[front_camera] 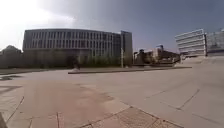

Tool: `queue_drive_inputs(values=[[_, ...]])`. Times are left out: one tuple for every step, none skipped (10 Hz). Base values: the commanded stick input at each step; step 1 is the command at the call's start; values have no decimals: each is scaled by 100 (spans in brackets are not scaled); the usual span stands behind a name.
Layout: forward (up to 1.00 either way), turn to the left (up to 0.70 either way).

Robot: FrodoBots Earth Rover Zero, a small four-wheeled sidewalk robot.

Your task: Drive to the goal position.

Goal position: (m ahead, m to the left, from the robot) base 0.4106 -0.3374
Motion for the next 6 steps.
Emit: queue_drive_inputs(values=[[70, 31], [70, 35], [70, 30], [70, 21], [70, 12], [70, 4]])
